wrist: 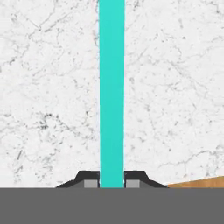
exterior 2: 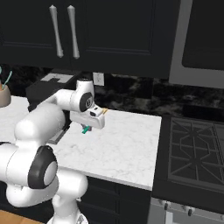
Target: Put the mushroom and sweet potato in the pot. Retrieve the spatula and lightly stir the vegetables in the pot.
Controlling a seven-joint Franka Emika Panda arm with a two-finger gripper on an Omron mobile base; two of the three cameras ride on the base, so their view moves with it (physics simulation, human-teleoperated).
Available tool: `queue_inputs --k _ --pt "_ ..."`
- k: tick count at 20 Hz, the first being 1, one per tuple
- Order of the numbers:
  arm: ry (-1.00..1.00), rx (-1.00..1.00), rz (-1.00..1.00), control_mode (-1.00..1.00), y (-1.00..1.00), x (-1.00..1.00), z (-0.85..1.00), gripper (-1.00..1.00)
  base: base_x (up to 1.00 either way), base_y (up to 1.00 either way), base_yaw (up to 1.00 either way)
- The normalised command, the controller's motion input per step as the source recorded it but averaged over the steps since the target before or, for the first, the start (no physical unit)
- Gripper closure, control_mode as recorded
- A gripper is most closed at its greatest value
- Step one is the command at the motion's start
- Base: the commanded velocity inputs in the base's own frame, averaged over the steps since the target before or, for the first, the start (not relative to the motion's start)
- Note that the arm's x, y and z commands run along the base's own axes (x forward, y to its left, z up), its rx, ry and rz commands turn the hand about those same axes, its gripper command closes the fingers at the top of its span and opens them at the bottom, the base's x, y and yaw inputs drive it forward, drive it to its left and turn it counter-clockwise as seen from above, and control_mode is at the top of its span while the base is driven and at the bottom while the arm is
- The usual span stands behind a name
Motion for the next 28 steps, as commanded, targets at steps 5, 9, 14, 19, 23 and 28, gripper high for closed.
queue_inputs --k 5,9,14,19,23,28 --pt "-0.03 0.00 0.06 -1.00 0.00 -0.63 0.41 1.00 0.00 0.00 0.00" --pt "-0.13 0.00 0.04 -1.00 0.00 -0.43 0.50 1.00 0.00 0.00 0.00" --pt "-0.05 0.00 0.00 -1.00 0.00 -0.26 0.28 1.00 0.00 0.00 0.00" --pt "0.00 0.00 0.00 -1.00 0.00 0.00 0.00 1.00 0.00 0.00 0.00" --pt "0.00 0.00 0.00 1.00 0.00 0.00 0.00 1.00 -0.08 0.00 0.00" --pt "0.00 0.00 0.00 1.00 0.00 0.00 0.00 1.00 -0.83 -0.31 0.00"
